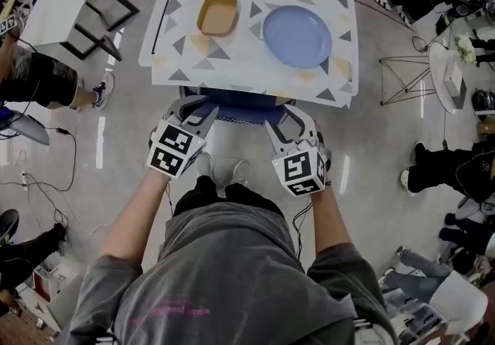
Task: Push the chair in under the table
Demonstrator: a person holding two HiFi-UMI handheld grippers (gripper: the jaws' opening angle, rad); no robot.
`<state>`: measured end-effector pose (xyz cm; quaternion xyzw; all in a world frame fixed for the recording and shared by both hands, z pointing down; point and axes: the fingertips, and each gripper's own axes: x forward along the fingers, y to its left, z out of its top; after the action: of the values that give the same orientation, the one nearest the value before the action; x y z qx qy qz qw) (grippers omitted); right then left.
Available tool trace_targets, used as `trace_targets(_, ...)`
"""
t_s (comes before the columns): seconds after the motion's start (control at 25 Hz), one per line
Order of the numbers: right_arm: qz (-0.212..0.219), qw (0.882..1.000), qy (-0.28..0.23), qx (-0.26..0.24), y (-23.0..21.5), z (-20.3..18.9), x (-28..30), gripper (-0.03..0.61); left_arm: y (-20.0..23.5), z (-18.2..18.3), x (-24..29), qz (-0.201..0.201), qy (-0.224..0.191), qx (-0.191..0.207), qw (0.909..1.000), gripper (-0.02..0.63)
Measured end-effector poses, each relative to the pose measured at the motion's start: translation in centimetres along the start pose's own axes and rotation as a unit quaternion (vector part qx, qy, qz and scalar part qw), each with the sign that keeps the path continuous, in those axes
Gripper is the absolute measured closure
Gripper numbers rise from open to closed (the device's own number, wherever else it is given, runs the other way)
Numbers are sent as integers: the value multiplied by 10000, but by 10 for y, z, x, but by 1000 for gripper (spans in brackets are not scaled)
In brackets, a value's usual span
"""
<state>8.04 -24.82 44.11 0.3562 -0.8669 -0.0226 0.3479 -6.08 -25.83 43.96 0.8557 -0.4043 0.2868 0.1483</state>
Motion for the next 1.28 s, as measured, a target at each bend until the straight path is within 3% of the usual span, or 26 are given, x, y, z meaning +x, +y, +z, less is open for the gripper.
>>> trace_targets(0.64, -787, 9917, -725, 714, 0, 87, -13, 403, 50, 60, -58, -100, -1050, 60, 9944, 549)
trace_targets(1.04, -1133, 9825, -1112, 970, -14, 117, -29, 444, 61, 71, -67, -127, -1264, 0, 9919, 577)
trace_targets(1.28, -1308, 9762, -1338, 1095, -23, 125, -42, 502, 58, 79, -67, -140, -1405, -12, 9900, 592)
